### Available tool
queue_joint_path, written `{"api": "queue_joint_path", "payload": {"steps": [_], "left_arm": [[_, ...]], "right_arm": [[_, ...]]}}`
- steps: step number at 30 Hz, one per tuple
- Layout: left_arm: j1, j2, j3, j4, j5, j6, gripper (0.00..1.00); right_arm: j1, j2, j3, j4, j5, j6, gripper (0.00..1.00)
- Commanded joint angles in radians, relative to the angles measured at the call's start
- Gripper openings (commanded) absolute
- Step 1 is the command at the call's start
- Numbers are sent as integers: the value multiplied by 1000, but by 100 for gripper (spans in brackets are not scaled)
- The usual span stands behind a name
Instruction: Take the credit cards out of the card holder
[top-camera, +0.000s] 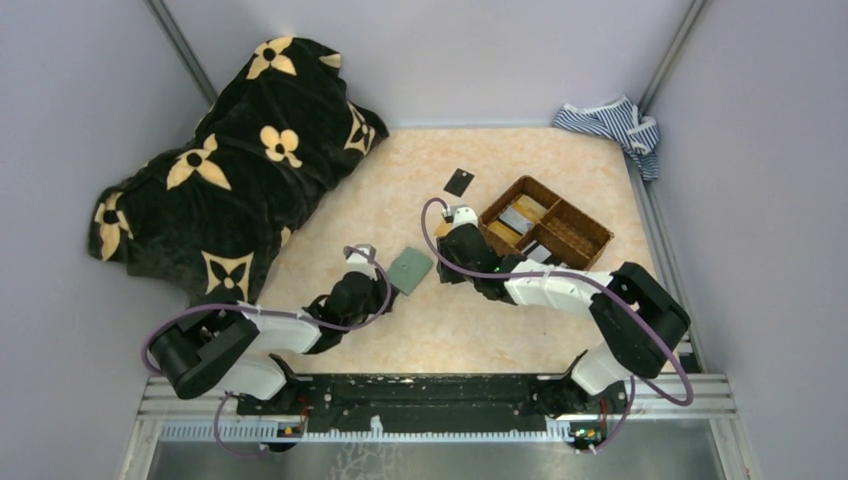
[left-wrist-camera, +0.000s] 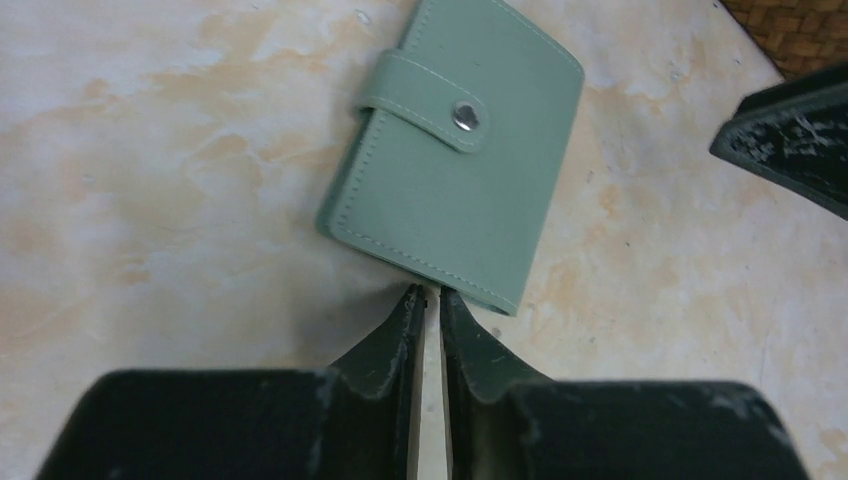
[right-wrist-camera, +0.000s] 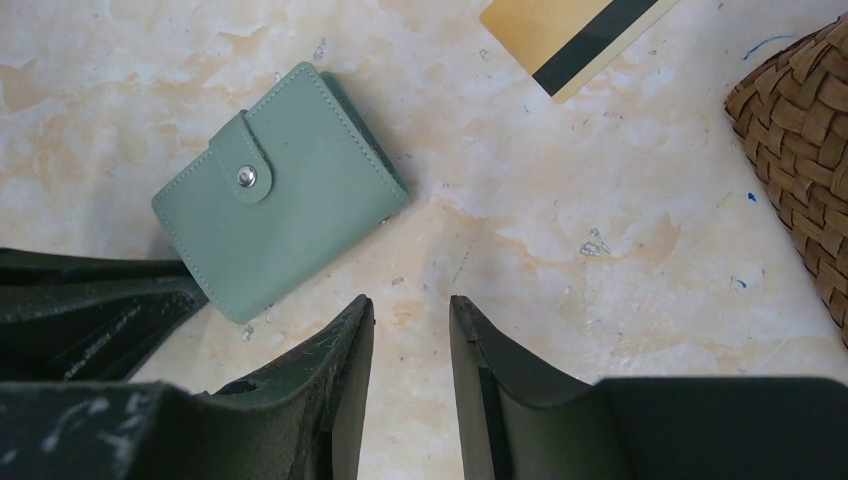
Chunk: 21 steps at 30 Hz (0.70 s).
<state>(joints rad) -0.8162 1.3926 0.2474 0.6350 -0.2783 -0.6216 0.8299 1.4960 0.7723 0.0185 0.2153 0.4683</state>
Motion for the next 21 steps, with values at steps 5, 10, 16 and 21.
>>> {"api": "queue_joint_path", "payload": {"steps": [5, 10, 16, 21], "left_arm": [[-79, -46, 27, -74, -63, -3, 28], [-78, -228, 39, -241, -132, 80, 65], [-70, -316, 45, -310, -231, 149, 72], [-46, -258, 103, -373, -360, 156, 69]], "right_arm": [[-51, -68, 2, 26, -20, 0, 35], [-82, -105, -40, 46, -23, -27, 34], [-95, -34, -47, 76, -52, -20, 34], [-95, 3, -39, 101, -89, 1, 34]]}}
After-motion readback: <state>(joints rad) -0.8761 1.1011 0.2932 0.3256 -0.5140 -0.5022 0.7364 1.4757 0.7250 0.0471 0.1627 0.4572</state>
